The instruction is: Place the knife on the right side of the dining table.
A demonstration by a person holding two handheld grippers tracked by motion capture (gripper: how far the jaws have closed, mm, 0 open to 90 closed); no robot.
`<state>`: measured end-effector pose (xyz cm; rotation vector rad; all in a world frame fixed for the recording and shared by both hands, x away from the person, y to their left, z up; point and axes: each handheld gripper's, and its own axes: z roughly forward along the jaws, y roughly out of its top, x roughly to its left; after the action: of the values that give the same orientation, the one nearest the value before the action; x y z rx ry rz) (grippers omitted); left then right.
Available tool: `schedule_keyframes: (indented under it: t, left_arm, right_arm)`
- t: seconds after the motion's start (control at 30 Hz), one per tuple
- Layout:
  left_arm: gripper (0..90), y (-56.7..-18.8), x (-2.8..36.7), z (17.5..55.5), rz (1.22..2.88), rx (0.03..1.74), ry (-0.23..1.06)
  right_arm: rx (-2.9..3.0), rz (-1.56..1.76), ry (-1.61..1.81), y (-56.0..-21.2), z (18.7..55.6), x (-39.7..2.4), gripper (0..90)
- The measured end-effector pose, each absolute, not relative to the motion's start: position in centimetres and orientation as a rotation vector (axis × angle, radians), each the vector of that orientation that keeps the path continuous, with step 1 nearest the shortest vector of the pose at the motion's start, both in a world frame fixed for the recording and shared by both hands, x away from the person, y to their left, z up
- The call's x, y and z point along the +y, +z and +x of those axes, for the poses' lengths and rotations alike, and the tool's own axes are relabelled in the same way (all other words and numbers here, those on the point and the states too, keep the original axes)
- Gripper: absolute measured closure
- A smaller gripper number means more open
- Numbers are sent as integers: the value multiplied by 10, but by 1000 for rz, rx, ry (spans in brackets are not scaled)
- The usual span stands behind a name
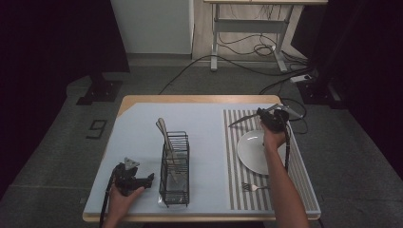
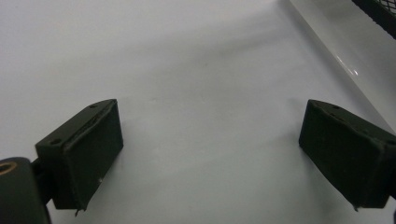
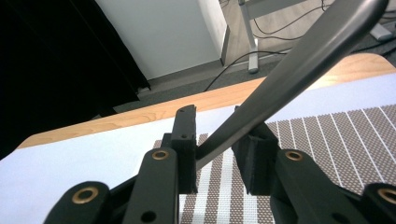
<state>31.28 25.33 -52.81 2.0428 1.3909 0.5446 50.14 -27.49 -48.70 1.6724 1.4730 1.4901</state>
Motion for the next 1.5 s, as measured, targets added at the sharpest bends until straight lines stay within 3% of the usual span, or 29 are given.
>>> schedule_keyframes:
  t: [1.5]
  left_arm:
    - [58,-528,254,313,2043,1391,544]
  right_arm:
    - [1388,1962,1409,-526,511,-302,556]
